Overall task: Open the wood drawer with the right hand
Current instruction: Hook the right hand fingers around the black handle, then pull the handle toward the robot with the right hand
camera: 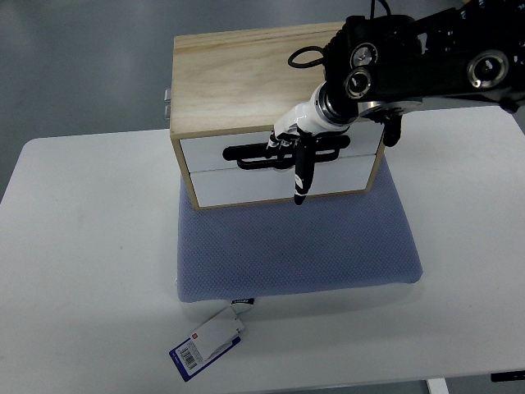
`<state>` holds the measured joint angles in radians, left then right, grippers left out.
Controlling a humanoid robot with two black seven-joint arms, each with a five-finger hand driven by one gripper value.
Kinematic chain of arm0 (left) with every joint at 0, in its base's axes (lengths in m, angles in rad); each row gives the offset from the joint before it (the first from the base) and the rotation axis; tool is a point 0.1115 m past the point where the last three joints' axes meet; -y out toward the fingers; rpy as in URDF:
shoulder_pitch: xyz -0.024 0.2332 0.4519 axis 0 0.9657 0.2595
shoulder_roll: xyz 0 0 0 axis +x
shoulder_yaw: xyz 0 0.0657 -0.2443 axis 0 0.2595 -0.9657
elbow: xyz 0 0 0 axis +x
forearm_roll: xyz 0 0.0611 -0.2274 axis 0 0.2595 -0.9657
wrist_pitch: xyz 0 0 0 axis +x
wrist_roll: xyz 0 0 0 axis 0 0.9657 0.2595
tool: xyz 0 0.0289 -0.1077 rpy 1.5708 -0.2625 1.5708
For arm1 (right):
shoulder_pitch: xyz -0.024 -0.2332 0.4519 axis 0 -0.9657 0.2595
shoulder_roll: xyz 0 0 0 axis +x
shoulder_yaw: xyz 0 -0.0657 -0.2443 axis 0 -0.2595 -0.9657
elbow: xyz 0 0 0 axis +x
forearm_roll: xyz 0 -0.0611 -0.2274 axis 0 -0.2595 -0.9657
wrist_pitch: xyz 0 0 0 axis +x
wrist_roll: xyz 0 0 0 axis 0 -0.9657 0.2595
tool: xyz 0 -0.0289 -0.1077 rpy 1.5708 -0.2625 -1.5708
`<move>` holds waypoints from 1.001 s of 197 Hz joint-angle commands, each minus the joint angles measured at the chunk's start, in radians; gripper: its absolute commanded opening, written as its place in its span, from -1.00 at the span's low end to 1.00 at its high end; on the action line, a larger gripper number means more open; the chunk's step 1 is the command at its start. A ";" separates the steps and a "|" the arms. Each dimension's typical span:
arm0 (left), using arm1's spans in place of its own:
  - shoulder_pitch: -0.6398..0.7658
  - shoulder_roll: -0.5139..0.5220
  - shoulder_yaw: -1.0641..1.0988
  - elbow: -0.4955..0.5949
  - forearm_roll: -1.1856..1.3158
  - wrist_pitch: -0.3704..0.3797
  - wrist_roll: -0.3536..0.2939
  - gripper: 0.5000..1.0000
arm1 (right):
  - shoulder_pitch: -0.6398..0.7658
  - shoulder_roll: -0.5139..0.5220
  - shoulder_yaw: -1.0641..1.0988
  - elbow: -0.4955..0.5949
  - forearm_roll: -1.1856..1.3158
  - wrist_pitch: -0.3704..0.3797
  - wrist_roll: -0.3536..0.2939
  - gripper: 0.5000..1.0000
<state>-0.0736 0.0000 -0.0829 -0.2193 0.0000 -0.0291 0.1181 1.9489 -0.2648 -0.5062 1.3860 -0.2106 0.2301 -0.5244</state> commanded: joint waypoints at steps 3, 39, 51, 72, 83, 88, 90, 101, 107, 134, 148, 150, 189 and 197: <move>0.000 0.000 0.000 0.000 0.000 0.000 0.000 1.00 | -0.030 0.002 -0.003 -0.016 -0.003 0.002 0.000 0.78; 0.002 0.000 0.000 0.000 0.000 0.000 0.000 1.00 | -0.053 0.006 -0.003 -0.028 -0.024 0.005 0.001 0.78; 0.001 0.000 0.000 0.000 0.000 0.000 0.000 1.00 | -0.051 0.004 -0.003 -0.028 -0.023 0.011 0.001 0.78; 0.000 0.000 0.000 0.000 0.000 0.000 0.000 1.00 | -0.045 0.002 -0.002 -0.027 -0.013 0.018 0.001 0.78; 0.001 0.000 0.000 0.000 0.000 0.000 0.000 1.00 | -0.041 -0.001 0.000 -0.025 -0.013 0.025 0.001 0.78; 0.001 0.000 0.000 0.000 0.000 0.000 0.000 1.00 | -0.039 -0.002 0.001 -0.025 -0.013 0.028 0.001 0.78; 0.000 0.000 0.000 0.000 0.000 0.000 0.000 1.00 | -0.039 -0.004 0.001 -0.024 -0.012 0.029 0.001 0.78; 0.000 0.000 0.002 0.000 0.000 0.000 0.000 1.00 | -0.036 -0.008 0.003 -0.019 -0.012 0.040 0.001 0.78; 0.001 0.000 0.002 0.000 0.000 0.000 0.000 1.00 | -0.027 -0.008 0.005 -0.015 -0.012 0.046 0.001 0.78; 0.000 0.000 0.002 0.000 0.000 0.000 0.000 1.00 | -0.013 -0.008 0.006 0.002 -0.010 0.058 0.001 0.78; 0.000 0.000 0.002 0.000 0.000 0.000 0.000 1.00 | -0.013 -0.008 0.006 0.005 -0.010 0.061 0.003 0.78; 0.000 0.000 0.002 0.000 0.000 0.000 0.000 1.00 | -0.013 -0.008 0.006 0.005 -0.010 0.061 0.003 0.78; 0.000 0.000 0.002 0.000 0.000 0.000 0.000 1.00 | -0.011 -0.013 0.009 0.024 -0.009 0.097 0.007 0.78; 0.001 0.000 0.002 0.000 0.000 0.000 0.000 1.00 | -0.012 -0.014 0.009 0.027 -0.009 0.097 0.007 0.78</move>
<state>-0.0737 0.0000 -0.0823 -0.2193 0.0000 -0.0291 0.1181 1.9358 -0.2760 -0.4979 1.4066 -0.2196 0.3157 -0.5188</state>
